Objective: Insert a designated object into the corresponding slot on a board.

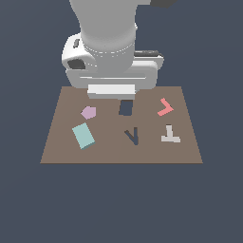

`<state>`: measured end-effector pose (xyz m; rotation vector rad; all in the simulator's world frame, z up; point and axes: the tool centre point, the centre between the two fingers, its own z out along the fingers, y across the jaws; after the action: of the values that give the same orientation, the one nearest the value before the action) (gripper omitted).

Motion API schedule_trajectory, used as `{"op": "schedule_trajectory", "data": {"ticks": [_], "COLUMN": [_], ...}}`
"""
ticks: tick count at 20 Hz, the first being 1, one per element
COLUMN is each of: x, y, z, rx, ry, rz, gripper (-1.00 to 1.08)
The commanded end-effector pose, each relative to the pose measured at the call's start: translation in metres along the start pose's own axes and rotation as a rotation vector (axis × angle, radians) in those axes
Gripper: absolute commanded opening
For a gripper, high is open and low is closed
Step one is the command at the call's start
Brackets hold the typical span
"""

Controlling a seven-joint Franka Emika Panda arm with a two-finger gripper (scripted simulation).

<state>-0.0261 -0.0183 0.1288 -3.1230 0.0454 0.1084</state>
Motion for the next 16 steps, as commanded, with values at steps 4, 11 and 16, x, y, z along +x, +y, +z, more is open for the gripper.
{"op": "schedule_trajectory", "data": {"ticks": [4,11,16], "x": [0.001,0.006,0.015], "y": [0.001,0.012,0.026], "z": [0.001,0.007,0.016], "rx": [0.000,-0.003,-0.008], "ry": [0.001,0.006,0.013], "rz": [-0.005,-0.052,-0.118], "gripper": [1.00,1.00,1.00]}}
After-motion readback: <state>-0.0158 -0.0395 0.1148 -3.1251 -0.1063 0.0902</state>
